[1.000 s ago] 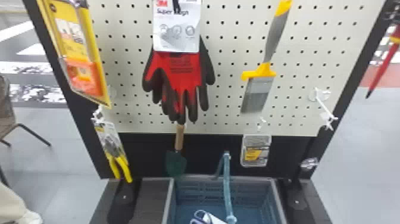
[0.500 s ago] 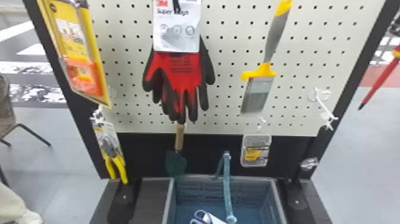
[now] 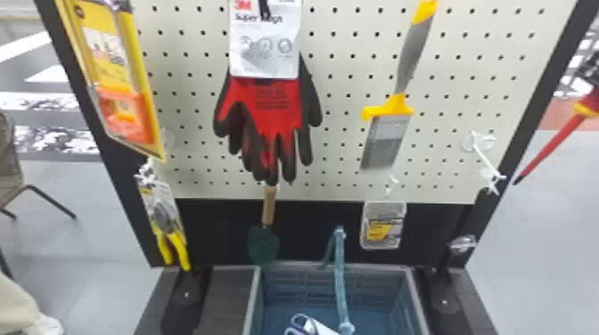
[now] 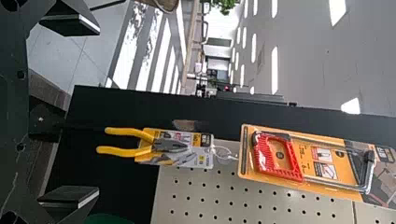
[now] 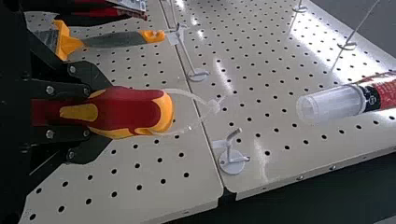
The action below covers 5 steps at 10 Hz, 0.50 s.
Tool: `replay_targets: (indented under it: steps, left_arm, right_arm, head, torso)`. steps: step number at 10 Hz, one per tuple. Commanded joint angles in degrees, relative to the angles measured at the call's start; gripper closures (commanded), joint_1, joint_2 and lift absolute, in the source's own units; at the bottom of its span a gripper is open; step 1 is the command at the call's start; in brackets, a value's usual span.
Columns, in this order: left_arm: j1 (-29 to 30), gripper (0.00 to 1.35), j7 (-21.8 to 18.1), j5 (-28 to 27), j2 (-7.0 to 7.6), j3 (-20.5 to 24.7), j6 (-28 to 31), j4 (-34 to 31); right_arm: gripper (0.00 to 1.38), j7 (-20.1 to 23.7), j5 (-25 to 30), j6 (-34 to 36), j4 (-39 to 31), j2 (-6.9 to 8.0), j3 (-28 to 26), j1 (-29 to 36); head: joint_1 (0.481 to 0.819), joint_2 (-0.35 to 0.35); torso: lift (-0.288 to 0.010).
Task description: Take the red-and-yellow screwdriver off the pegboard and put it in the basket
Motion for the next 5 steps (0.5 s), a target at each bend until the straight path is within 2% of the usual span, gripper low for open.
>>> replay_targets:
  steps: [1,3,5]
  left_arm:
    - [-0.01,0.1,0.0,0.12,0.16,-0.04,0.01,-0.01]
    - [-0.25,0.1,0.0,0.29,0.34,-0.13,0.09,-0.01]
    - [-0.13,0.1,0.0,0.73,0.86,-0.31,0.09,-0.01]
  right_arm:
    - [1.13,0.06,0.33,-0.73,-0.45,2.01,0.03,1.66]
    - [1.13,0.06,0.77,-1.69,-1.15,5.61,0.03,4.49]
    - [1.13,0.06,0.95,-2.57,-1.01,8.25,0.03,9.05]
  head:
    - [0.549,0.0]
    - [0.549,0.0]
    - [0.549,0.0]
  torso:
    - [-0.1]
    - [-0.1]
    - [-0.1]
